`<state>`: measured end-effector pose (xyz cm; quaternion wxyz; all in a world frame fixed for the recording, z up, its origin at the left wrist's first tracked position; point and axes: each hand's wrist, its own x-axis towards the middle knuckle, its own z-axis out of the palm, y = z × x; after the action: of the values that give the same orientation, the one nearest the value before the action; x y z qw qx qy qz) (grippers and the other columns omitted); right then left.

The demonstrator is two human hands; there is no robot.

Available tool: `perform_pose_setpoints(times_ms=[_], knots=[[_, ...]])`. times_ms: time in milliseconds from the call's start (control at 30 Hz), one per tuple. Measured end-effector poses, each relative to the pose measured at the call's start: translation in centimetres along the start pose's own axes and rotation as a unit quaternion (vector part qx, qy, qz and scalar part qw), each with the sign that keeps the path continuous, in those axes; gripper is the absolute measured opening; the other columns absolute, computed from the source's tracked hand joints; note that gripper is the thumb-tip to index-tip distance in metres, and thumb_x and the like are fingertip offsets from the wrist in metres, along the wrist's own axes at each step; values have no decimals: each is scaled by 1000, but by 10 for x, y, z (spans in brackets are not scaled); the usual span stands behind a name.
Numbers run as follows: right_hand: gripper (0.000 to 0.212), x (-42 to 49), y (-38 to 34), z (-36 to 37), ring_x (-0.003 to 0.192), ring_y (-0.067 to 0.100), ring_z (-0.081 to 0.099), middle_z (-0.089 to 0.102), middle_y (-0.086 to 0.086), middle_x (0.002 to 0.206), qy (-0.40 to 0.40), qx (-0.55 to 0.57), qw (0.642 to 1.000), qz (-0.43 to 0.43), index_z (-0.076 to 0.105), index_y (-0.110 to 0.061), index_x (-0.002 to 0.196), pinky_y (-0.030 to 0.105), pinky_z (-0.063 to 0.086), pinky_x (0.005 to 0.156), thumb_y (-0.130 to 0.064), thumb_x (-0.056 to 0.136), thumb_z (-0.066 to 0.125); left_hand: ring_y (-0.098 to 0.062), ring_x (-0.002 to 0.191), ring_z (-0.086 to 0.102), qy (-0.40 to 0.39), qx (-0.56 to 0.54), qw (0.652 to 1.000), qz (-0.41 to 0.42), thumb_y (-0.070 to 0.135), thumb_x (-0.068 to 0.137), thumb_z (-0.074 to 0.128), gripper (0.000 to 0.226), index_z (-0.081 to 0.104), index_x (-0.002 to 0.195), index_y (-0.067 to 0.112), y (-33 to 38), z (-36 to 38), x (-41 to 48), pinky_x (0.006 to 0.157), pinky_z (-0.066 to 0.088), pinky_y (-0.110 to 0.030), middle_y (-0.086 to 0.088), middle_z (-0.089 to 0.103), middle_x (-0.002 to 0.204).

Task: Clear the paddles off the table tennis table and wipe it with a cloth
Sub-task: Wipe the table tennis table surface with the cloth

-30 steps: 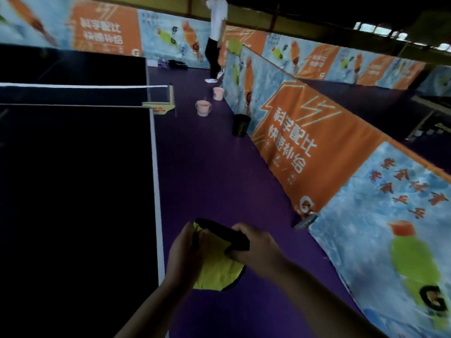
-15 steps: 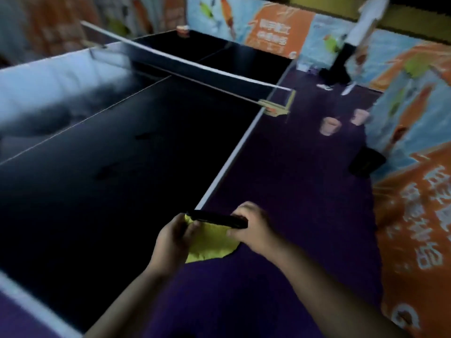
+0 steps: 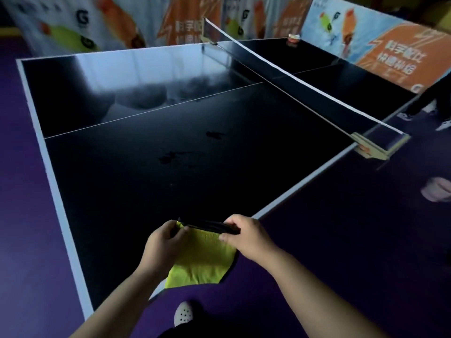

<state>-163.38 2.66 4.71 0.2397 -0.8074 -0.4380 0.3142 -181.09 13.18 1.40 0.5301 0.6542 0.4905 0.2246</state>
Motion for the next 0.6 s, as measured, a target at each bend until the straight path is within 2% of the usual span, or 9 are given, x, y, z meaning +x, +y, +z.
perform_pose_setpoints(times_ms=[133,200,267,333,367,467,600], knots=[[27,55,-6,-11,99,6,60,64,-11,106,-17,-21,1000,2,64,-30,109,30,52,86,-35,84,72,-16,55,47,15,32,999,-29,25,88,64,22,58,74,9,5,2,46,50,36,-31,-5,53,61],[31,85,-9,-15,106,8,59,63,-8,113,-12,-12,1000,0,62,-26,117,26,49,89,-29,87,70,-19,60,49,17,47,998,-38,22,89,62,20,57,76,7,9,2,73,54,38,-33,-4,53,63],[37,111,-10,-20,109,9,58,61,-3,119,8,7,1000,-7,58,-20,127,20,46,91,-18,91,66,-24,80,57,26,59,997,-46,18,91,58,12,59,96,7,14,3,97,69,43,-34,-7,60,84],[39,131,-8,-24,107,5,56,59,-2,123,23,14,1000,-10,56,-16,131,16,43,91,-11,93,62,-28,105,55,50,63,995,-62,14,92,57,37,50,126,2,15,-1,117,86,42,-33,-14,56,115],[39,140,-5,-26,106,4,55,59,-2,123,20,10,1000,-11,56,-16,131,14,43,90,-10,93,61,-28,112,52,62,66,993,-73,13,92,56,44,44,132,0,15,-4,123,91,41,-34,-17,52,125],[35,165,7,-27,103,3,56,60,-3,122,-33,-17,999,-18,57,-17,128,11,42,85,-12,94,59,-29,120,49,94,85,987,-100,13,92,54,50,38,138,0,9,-10,135,97,40,-38,-20,46,135],[31,199,16,-20,104,10,61,63,-1,120,-143,-68,986,-43,61,-16,123,23,49,92,-14,93,59,-29,112,54,131,113,971,-168,16,92,53,46,43,136,5,-5,-7,135,91,44,-38,-17,50,131]])
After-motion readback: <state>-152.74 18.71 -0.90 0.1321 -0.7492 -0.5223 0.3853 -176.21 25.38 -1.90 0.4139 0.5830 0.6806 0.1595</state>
